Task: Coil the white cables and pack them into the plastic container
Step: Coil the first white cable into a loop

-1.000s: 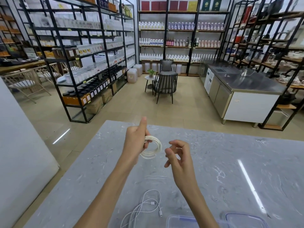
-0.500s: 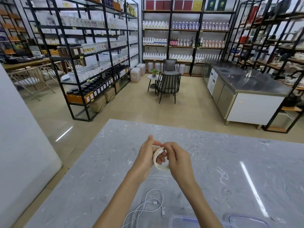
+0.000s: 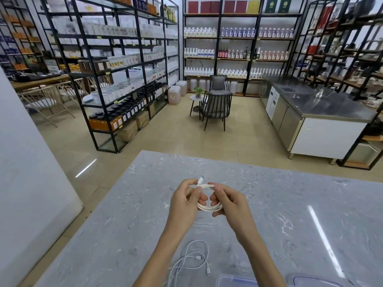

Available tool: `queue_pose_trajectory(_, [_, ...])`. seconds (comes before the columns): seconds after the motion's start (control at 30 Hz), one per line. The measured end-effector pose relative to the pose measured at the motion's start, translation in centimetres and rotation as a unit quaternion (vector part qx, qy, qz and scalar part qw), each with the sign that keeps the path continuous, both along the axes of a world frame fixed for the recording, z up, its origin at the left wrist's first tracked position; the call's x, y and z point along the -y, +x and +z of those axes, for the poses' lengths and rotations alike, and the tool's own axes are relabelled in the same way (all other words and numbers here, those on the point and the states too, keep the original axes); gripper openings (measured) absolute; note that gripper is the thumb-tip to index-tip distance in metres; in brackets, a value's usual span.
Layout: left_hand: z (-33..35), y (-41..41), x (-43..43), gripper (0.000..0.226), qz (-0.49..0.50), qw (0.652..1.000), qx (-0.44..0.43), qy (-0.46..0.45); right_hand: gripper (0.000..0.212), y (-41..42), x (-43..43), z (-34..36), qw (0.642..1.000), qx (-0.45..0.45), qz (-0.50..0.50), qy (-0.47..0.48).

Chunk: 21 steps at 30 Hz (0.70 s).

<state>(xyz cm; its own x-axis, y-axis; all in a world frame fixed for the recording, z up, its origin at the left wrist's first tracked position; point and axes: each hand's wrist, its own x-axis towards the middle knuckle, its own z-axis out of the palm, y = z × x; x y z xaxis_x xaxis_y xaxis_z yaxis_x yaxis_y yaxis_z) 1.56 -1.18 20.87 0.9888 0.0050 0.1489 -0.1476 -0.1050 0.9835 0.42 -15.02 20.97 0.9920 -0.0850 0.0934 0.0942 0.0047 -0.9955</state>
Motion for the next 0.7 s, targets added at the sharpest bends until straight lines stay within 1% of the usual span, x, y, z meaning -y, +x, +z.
queue_pose_trajectory(0.1, [0.1,0.3,0.1,0.015,0.017,1.000,0.010,0.005,0.025,-0.1,0.6,0.5,0.998,-0.023,0.032,-0.043])
queue_pose_trajectory(0.23, [0.1,0.3,0.7,0.021,0.032,0.999,0.010,0.006,0.022,-0.2,1.1,1.0,0.996,-0.068,0.050,-0.033])
queue_pose_trajectory(0.3, [0.1,0.3,0.9,0.020,0.030,0.999,0.002,0.015,0.021,-0.3,1.5,1.0,0.994,-0.091,0.051,-0.024])
queue_pose_trajectory(0.4, [0.1,0.2,1.3,0.021,0.036,0.998,-0.003,0.053,0.021,-0.4,1.9,0.7,0.991,-0.116,0.058,0.018])
queue_pose_trajectory(0.53, [0.4,0.1,2.0,0.019,0.061,0.982,0.032,0.175,0.019,-0.3,1.9,0.4,0.988,-0.131,0.053,0.057])
queue_pose_trajectory(0.57, [0.5,0.1,2.1,0.019,0.069,0.978,0.037,0.193,0.019,-0.2,2.0,0.4,0.987,-0.130,0.054,0.073])
queue_pose_trajectory(0.63, [0.7,0.1,2.2,0.019,0.082,0.975,0.039,0.204,0.020,-0.2,2.2,0.4,0.983,-0.133,0.056,0.109])
queue_pose_trajectory(0.7, [0.8,0.0,2.1,0.020,0.085,0.977,0.030,0.193,0.024,-0.2,2.5,0.5,0.979,-0.134,0.059,0.141])
